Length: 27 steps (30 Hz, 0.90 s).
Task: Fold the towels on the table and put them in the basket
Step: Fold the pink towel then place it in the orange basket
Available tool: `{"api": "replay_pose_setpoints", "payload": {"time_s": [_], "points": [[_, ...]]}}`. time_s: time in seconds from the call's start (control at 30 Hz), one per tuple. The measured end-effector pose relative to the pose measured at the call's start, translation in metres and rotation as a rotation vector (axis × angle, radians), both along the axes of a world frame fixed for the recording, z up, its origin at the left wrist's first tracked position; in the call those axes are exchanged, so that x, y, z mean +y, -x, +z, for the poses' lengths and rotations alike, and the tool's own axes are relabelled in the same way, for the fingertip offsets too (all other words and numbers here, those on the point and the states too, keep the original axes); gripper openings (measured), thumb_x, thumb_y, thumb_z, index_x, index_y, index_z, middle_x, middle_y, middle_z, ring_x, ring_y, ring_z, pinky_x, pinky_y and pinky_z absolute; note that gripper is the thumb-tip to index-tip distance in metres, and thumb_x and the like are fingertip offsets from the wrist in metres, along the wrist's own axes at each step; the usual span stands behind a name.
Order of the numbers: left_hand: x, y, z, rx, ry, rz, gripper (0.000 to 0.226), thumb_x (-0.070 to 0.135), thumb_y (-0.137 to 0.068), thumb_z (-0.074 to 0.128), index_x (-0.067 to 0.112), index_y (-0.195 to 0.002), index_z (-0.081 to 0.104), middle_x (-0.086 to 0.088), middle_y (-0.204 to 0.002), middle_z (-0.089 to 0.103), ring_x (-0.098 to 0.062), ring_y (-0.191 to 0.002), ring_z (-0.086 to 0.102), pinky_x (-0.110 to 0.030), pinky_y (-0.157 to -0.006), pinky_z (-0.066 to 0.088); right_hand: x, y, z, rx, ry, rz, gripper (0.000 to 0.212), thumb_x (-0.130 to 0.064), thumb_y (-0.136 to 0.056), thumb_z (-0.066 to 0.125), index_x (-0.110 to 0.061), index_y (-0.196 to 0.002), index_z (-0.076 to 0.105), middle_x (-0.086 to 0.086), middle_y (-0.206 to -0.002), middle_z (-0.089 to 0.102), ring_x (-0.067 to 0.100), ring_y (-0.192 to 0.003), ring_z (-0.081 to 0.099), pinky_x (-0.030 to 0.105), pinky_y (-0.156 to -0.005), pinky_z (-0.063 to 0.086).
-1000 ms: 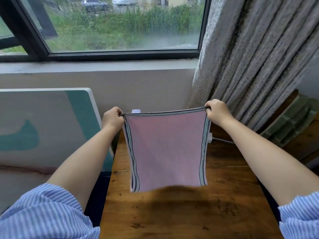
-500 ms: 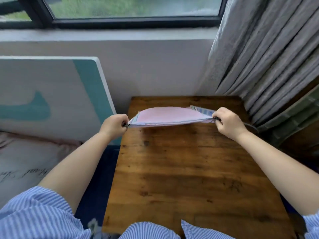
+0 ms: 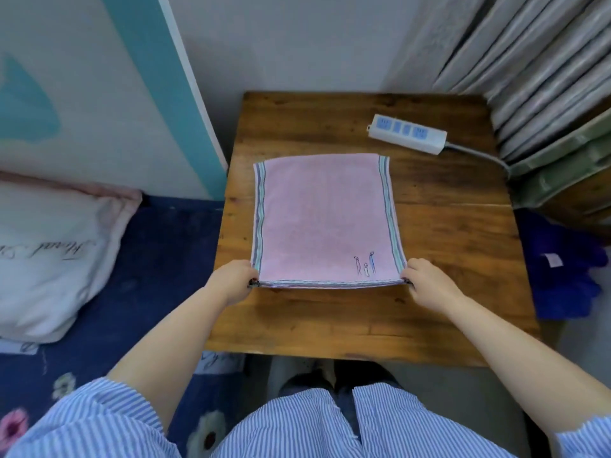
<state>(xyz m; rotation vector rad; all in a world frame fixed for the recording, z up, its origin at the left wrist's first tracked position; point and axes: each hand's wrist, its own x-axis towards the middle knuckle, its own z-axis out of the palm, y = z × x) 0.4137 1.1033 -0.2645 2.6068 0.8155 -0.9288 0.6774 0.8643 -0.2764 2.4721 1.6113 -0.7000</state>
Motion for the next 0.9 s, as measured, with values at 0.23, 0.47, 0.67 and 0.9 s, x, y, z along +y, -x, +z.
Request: {"api": "replay_pose_setpoints", "payload": {"time_s": [0.23, 0.47, 0.67, 0.9], "points": [[-0.017, 0.016, -0.028, 0.049, -0.128, -0.080, 0.021, 0.006, -0.091, 0.045, 0.009, -0.108, 0.057, -0.008, -0.110, 0.051, -0.026, -0.102, 0.049, -0.030, -0.064, 0.035, -0.019, 0.020, -0.018, -0.116, 0.042, 0.064, 0.014, 0.006, -0.064, 0.073, 0.002, -0.076, 0.069, 0.017, -0.078, 0.065, 0.032, -0.069, 0.058, 0.037, -0.057, 0.049], [-0.030, 0.015, -0.043, 0.175, -0.037, -0.148, 0.037, 0.000, -0.089, 0.044, 0.014, -0.122, 0.048, -0.007, -0.119, 0.052, -0.024, -0.107, 0.050, -0.029, -0.076, 0.042, -0.016, 0.031, -0.025, -0.088, 0.298, 0.085, 0.030, -0.009, -0.087, 0.042, -0.010, -0.114, 0.055, 0.006, -0.117, 0.052, 0.024, -0.110, 0.045, 0.030, -0.087, 0.038], [-0.006, -0.024, -0.034, 0.087, -0.025, 0.015, 0.046, -0.002, -0.090, 0.036, 0.014, -0.132, 0.043, -0.009, -0.126, 0.056, -0.025, -0.105, 0.057, -0.032, -0.076, 0.051, 0.027, -0.009, -0.016, 0.066, 0.028, -0.243, 0.024, -0.011, -0.091, 0.044, -0.002, -0.102, 0.064, 0.013, -0.103, 0.062, 0.025, -0.096, 0.053, 0.034, -0.076, 0.047], [0.041, -0.103, -0.029, -0.253, -0.111, 0.307, 0.033, 0.002, -0.092, 0.038, 0.002, -0.121, 0.053, -0.014, -0.124, 0.053, -0.031, -0.112, 0.050, -0.040, -0.084, 0.049, 0.113, -0.080, -0.006, 0.115, -0.267, -0.532, 0.023, -0.016, -0.093, 0.045, -0.002, -0.095, 0.063, 0.013, -0.094, 0.062, 0.028, -0.088, 0.057, 0.036, -0.073, 0.050]]}}
